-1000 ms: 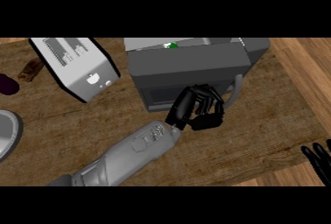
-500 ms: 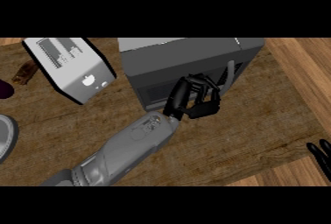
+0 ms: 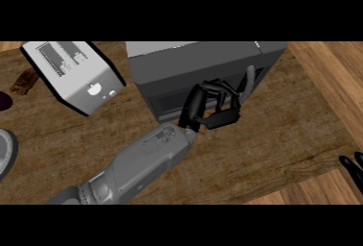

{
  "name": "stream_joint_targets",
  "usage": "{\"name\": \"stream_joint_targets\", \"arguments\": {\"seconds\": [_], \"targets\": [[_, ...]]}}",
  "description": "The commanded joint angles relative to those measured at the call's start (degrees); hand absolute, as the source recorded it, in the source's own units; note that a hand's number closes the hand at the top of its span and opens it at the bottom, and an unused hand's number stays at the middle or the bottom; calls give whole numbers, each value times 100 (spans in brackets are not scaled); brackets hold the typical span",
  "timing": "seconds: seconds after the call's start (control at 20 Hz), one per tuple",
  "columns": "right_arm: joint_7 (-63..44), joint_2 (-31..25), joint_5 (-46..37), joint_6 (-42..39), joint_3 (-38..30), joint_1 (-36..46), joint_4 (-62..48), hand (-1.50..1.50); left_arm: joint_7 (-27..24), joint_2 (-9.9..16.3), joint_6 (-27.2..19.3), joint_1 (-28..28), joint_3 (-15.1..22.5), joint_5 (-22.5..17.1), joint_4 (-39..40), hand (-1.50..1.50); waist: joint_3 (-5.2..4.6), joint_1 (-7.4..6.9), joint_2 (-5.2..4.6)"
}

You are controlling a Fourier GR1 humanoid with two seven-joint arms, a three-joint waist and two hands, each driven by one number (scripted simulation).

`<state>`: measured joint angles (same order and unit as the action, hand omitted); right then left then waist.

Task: Pick up the milk, place it into the microwave and close the microwave

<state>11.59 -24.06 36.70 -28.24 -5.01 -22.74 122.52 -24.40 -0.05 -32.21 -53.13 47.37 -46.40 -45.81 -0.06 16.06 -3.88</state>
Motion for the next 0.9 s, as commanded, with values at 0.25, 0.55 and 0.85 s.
{"name": "stream_joint_targets", "arguments": {"seconds": [0.25, 0.55, 0.85], "targets": [[-131, -229, 278, -202, 35, 86, 250, -150, -404, 5, -131, -241, -305, -343, 557, 150, -19, 90, -115], [-152, -269, 406, -292, 112, 146, 334, -150, -599, 5, -200, -253, -217, -486, 602, 150, -7, 156, -135], [-248, -356, 449, -335, 132, 83, 369, -150, -822, 5, -295, -297, -210, -609, 642, 150, -6, 203, -134]]}}
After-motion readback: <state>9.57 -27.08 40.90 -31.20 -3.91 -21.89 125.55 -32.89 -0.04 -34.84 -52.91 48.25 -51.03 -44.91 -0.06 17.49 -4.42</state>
